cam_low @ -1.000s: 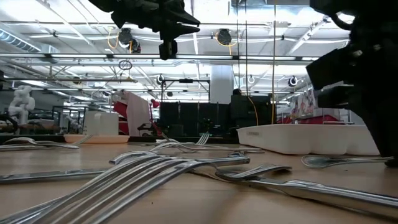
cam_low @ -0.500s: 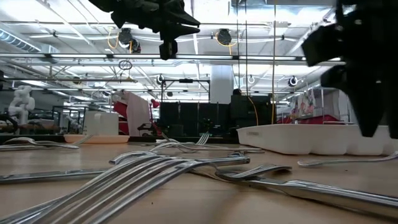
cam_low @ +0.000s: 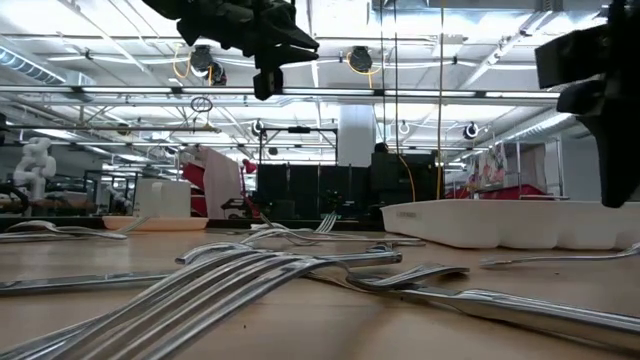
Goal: Sort silverware
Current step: Put the silver spoon into the white silverware tray
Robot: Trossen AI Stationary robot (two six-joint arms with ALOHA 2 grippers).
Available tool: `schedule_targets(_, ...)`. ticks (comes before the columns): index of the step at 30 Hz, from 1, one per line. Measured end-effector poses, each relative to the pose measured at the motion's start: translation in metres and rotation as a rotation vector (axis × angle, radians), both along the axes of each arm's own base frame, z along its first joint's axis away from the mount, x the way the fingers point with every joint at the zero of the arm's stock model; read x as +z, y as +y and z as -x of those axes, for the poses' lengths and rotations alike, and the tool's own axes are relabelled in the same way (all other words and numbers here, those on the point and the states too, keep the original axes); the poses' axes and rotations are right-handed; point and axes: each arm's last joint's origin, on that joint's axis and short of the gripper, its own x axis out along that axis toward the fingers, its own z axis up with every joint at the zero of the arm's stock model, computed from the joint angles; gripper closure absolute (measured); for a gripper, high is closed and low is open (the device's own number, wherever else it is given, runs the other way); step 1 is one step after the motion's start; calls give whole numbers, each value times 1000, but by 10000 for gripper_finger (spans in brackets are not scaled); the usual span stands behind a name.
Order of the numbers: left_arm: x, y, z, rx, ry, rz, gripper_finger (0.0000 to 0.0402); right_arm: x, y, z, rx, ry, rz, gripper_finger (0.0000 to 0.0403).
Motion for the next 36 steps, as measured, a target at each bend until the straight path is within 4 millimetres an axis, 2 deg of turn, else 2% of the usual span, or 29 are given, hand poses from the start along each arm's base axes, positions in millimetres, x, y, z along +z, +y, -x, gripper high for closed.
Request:
schedule_targets(14, 0, 0, 0, 3, -4, -14, 336, -33, 3, 1, -160, 74, 115, 195)
schedule_targets(20, 0, 0, 0, 3, -5, -14, 336, -32, -1, 3, -248, 45, 191, 195)
schedule_targets(27, 0, 0, 0, 3, -5, -15, 336, -22, 2, 1, -214, 27, 235, 195)
schedule_targets(36, 0, 0, 0, 1, -7, -21, 336, -20, 5, 10, -220, 50, 270, 195)
